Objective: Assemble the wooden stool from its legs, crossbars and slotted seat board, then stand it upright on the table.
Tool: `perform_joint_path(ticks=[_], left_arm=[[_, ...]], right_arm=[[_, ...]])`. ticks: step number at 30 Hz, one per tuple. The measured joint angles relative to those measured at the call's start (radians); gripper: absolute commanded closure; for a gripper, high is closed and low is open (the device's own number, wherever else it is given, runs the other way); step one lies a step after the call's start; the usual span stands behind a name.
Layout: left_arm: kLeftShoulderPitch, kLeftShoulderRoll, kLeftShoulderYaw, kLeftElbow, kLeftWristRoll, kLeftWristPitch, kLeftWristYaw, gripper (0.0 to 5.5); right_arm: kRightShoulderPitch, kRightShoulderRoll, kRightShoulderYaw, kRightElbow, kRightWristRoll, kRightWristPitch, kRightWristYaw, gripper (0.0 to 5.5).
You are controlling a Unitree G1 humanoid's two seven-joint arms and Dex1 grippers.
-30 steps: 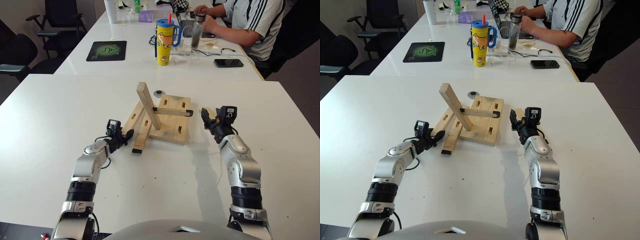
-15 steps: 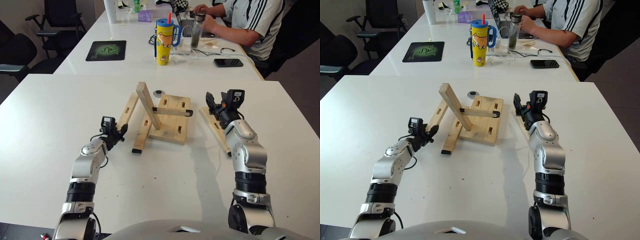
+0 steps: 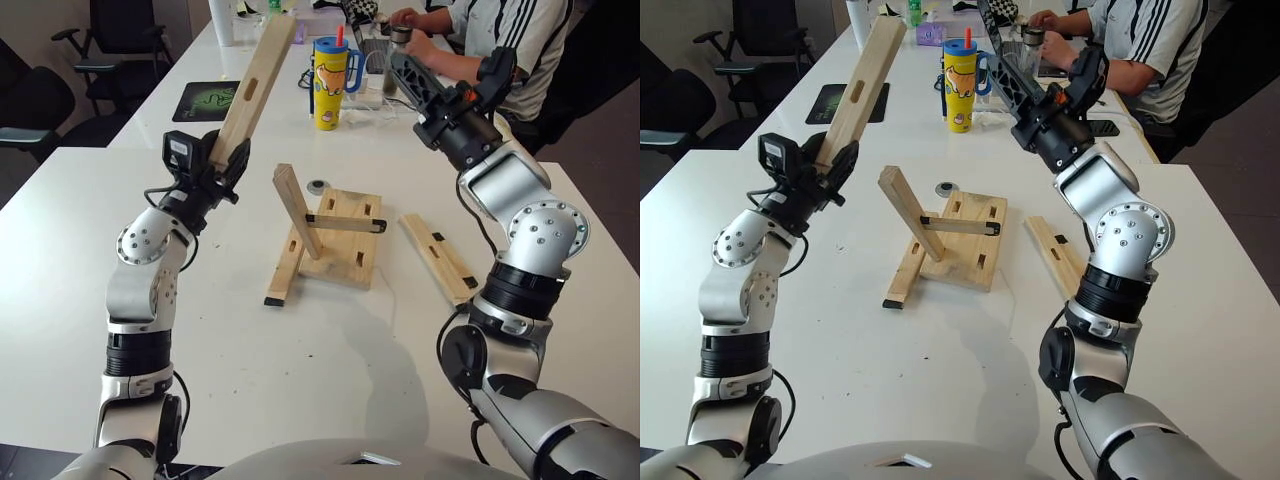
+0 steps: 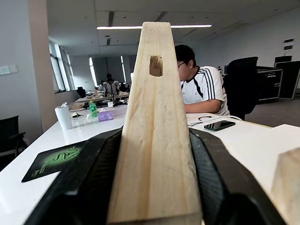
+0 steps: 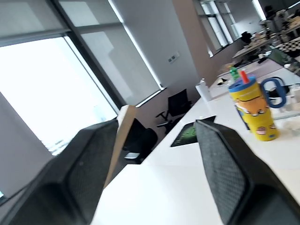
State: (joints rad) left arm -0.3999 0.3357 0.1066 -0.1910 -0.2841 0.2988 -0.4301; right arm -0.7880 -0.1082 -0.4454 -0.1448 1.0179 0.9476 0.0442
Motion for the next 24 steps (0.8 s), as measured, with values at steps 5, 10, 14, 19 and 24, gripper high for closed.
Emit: perform_joint_path(ticks=[5,10,14,19,24], left_arm=[[0.000,0.006,-0.049,-0.044,-0.008,0.000,-0.048,3.41],[0.000,0.006,-0.051,-0.087,-0.048,0.003,-0.084,3.41],[0.000,0.019,-0.065,-0.125,-0.077,0.021,-0.125,3.41],[0.000,0.039,-0.093,-0.149,-0.083,0.038,-0.164,3.41],[0.001,0.056,-0.104,-0.154,-0.083,0.039,-0.187,3.42]], right_arm=[[-0.005,0.051,-0.023,0.027,0.146,0.036,-0.137,2.49],[-0.005,0.072,-0.022,0.057,0.282,0.043,-0.238,2.49],[-0.006,0.076,-0.016,0.071,0.377,0.029,-0.276,2.49],[-0.017,0.076,-0.002,0.081,0.468,-0.007,-0.302,2.49],[-0.025,0.060,0.019,0.081,0.528,-0.046,-0.316,2.66]])
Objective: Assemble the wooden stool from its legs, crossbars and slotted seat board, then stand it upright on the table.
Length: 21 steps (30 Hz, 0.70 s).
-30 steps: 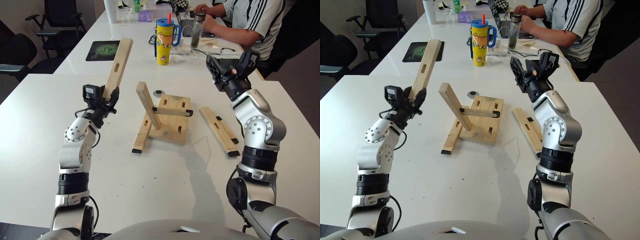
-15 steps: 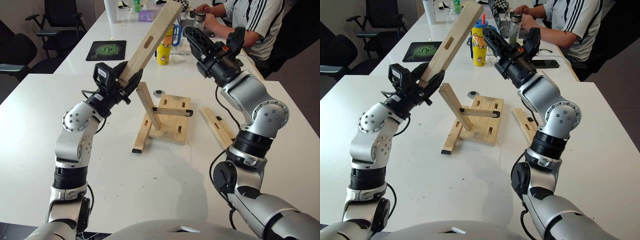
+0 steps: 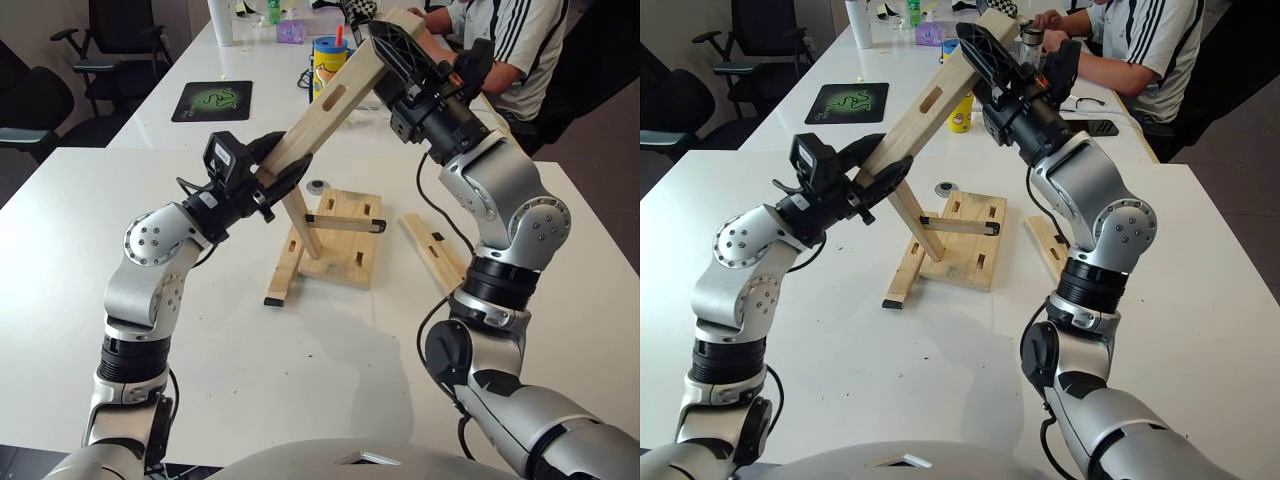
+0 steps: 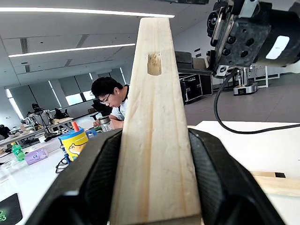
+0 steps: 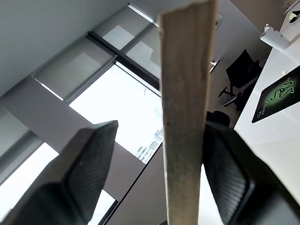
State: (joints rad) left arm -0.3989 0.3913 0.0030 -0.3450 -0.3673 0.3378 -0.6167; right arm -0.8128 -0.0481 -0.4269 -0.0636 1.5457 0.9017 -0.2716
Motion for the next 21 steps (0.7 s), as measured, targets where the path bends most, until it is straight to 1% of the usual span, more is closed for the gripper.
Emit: perform_joint_path(ticks=[9,10,12,21], left_arm=[[0.002,0.015,-0.020,-0.025,-0.001,0.002,-0.016,3.42],[0.002,0.016,-0.020,-0.025,-0.001,0.002,-0.017,3.42],[0.002,0.018,-0.020,-0.028,-0.002,0.003,-0.017,3.42],[0.002,0.026,-0.020,-0.035,-0.005,0.009,-0.017,3.42]], right_arm=[[0.000,-0.037,0.044,0.010,0.033,-0.040,-0.012,3.98],[0.001,-0.041,0.049,0.013,0.033,-0.042,-0.012,4.19],[0.004,-0.053,0.059,0.015,0.029,-0.049,-0.011,4.38],[0.020,-0.092,0.088,0.015,0.001,-0.068,0.016,4.47]])
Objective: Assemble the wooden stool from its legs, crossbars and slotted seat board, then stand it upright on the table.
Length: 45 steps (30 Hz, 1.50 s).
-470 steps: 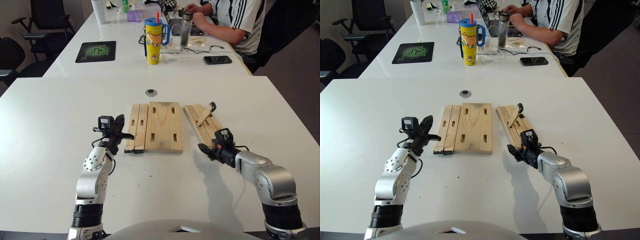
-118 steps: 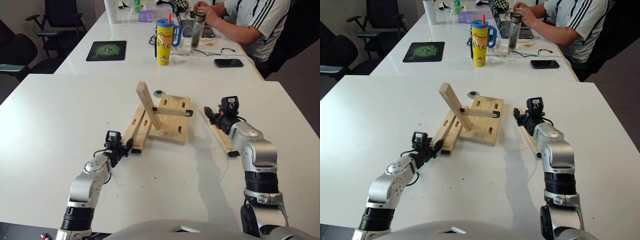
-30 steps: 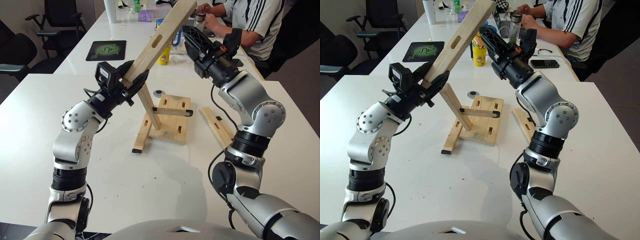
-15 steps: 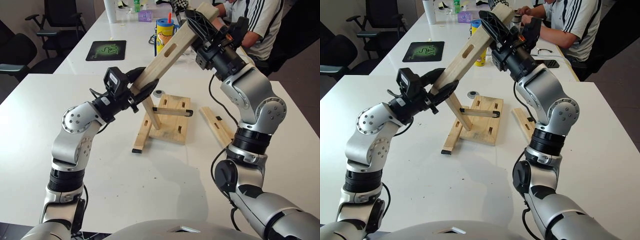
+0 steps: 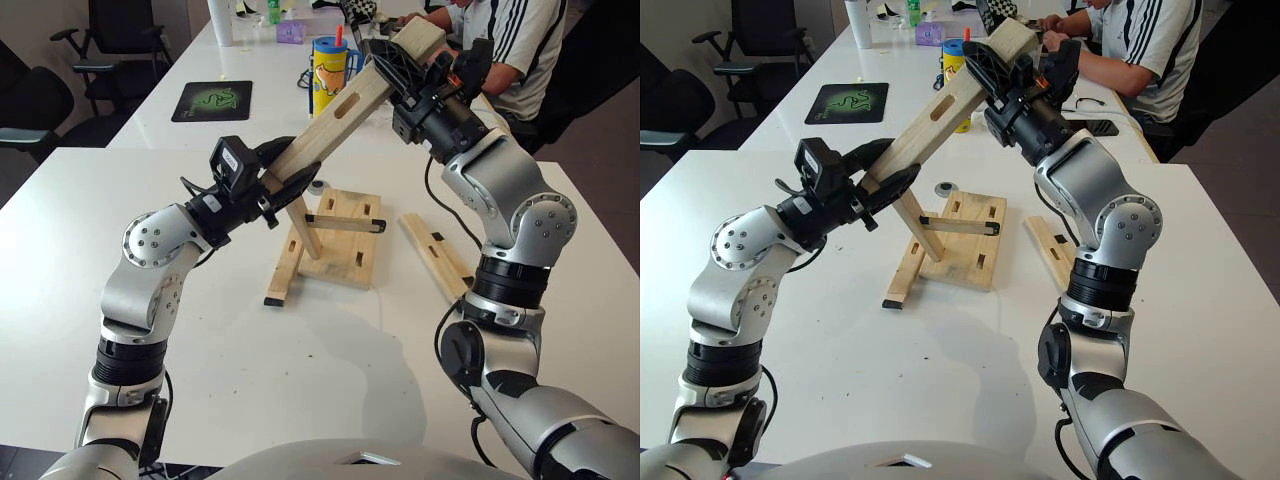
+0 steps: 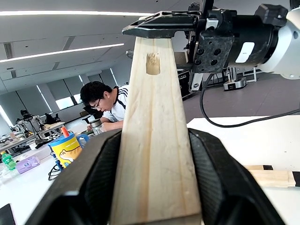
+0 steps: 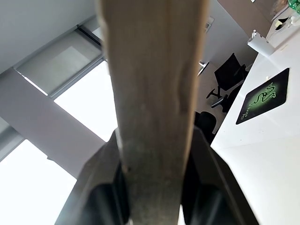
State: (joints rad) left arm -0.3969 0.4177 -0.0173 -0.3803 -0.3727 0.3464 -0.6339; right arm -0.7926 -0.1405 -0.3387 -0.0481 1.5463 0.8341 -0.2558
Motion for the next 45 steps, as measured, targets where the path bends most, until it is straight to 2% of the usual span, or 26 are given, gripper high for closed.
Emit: perform_joint_path(ticks=[5,6,9,14,20,22,25,27,35,45], left_arm=[[0.000,0.000,0.000,0.002,0.001,0.008,0.001,3.42],[0.000,-0.001,0.000,0.003,0.001,0.010,0.002,3.05],[0.000,-0.001,0.014,0.012,0.001,0.013,0.018,2.64],[0.000,-0.001,0.055,0.019,-0.017,0.022,0.043,2.62],[0.001,-0.016,0.200,0.080,-0.155,0.074,0.074,2.62],[0.029,0.011,0.205,0.129,-0.131,0.067,0.068,2.62],[0.085,0.037,0.175,0.186,-0.070,0.048,0.052,2.62],[0.117,0.054,0.113,0.211,0.006,0.019,0.039,2.62],[0.099,0.027,-0.103,0.318,0.179,-0.070,0.000,2.62],[0.028,-0.043,-0.195,0.285,0.189,-0.069,-0.047,2.62]], right_arm=[[0.008,-0.003,0.002,0.000,-0.002,-0.005,0.006,4.47],[0.008,-0.003,0.002,0.000,-0.004,-0.005,0.006,4.47],[0.009,-0.009,-0.006,0.004,-0.014,-0.031,0.006,4.48],[0.011,-0.025,-0.055,0.026,-0.045,-0.104,-0.006,4.48],[0.011,-0.063,-0.125,0.090,-0.119,-0.201,-0.016,4.48],[0.015,-0.082,-0.127,0.099,-0.189,-0.233,-0.013,4.48],[0.035,-0.109,-0.108,0.096,-0.316,-0.273,0.003,4.48],[0.090,-0.132,-0.069,0.076,-0.431,-0.289,0.027,4.48],[0.282,-0.123,-0.006,-0.034,-0.560,-0.279,0.078,4.48],[0.426,-0.128,-0.001,-0.122,-0.667,-0.278,0.135,4.48]])
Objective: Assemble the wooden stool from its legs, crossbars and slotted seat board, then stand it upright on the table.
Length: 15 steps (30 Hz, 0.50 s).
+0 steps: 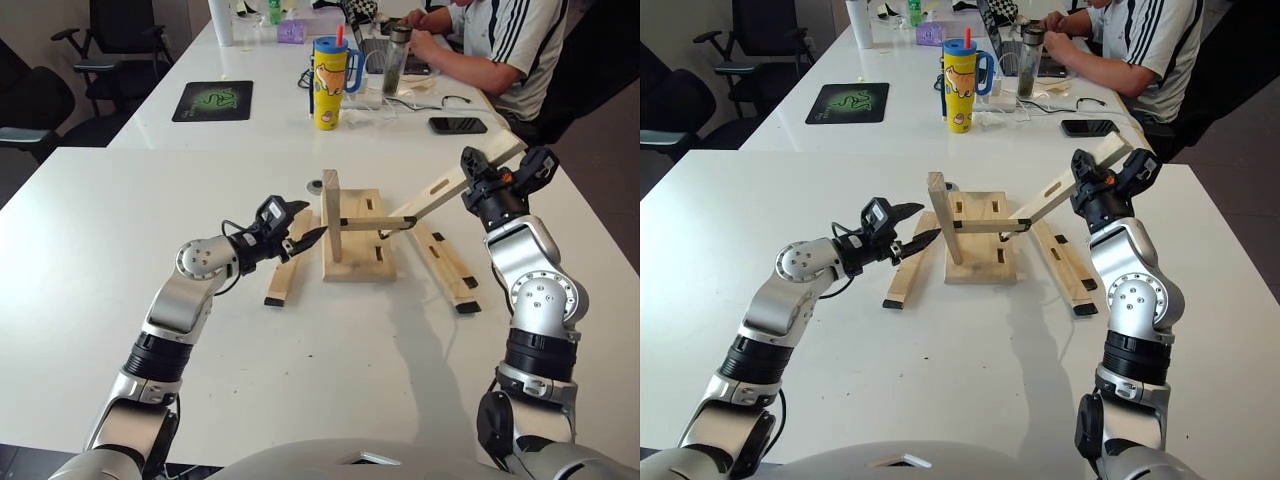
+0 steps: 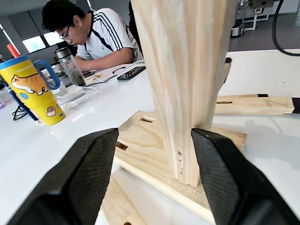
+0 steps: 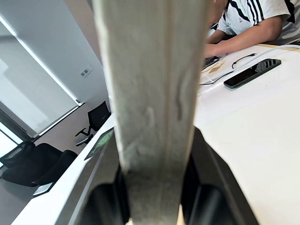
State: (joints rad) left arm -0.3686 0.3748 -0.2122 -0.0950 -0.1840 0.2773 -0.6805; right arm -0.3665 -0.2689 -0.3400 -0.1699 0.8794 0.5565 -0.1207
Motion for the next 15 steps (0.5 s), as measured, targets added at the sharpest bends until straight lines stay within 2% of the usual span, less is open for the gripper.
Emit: perform_joint_path(ticks=[8,15], left_arm=[[-0.001,-0.027,-0.002,-0.023,-0.009,0.021,-0.004,2.62],[0.014,-0.026,0.085,-0.039,-0.048,0.033,0.028,2.62]], right_arm=[[0.036,-0.017,-0.006,-0.007,-0.056,-0.004,0.065,4.48],[0.054,0.025,0.024,0.009,-0.118,-0.040,0.105,4.48]])
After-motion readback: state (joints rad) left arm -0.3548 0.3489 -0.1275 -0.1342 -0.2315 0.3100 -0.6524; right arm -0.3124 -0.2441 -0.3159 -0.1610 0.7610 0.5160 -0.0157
